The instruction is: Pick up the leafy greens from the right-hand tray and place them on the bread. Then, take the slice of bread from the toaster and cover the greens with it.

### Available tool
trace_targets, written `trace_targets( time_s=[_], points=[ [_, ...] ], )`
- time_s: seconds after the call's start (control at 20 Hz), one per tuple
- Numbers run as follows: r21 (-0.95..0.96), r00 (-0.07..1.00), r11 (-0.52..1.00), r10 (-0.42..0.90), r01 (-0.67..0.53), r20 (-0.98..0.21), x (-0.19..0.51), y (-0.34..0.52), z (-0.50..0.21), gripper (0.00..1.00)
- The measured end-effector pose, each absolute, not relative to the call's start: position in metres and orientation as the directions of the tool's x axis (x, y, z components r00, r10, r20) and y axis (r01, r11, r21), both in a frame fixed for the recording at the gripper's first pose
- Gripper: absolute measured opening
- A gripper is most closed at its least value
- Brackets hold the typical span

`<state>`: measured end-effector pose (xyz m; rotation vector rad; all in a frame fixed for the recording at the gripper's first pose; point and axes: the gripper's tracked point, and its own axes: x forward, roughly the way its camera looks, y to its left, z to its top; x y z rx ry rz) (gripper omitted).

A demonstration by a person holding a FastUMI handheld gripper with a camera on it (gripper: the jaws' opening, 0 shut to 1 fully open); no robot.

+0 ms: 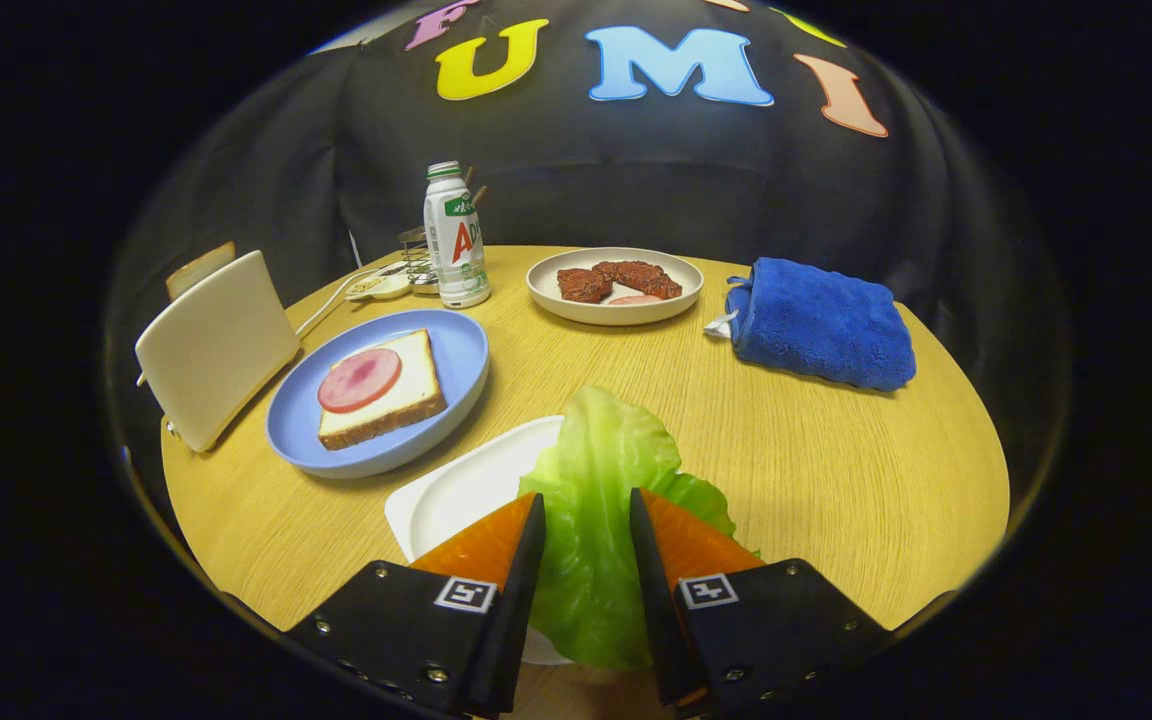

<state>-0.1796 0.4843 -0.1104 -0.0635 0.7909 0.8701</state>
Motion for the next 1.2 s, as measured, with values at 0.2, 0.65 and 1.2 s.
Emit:
trace_targets(
  time_s=[0.2, 0.65, 1.2],
  points=[
    [0.363, 0.372, 0.662, 0.702, -0.656, -0.607, -0.182, 0.488, -0.109, 0.01],
    [0.530, 0.362, 0.648, 0.754, -0.547, -0.549, -0.182, 0.482, -0.098, 0.01],
    [0.503, 0.358, 0.558, 0.822, -0.660, -0.442, -0.188, 0.538, -0.022, 0.01]
  ],
)
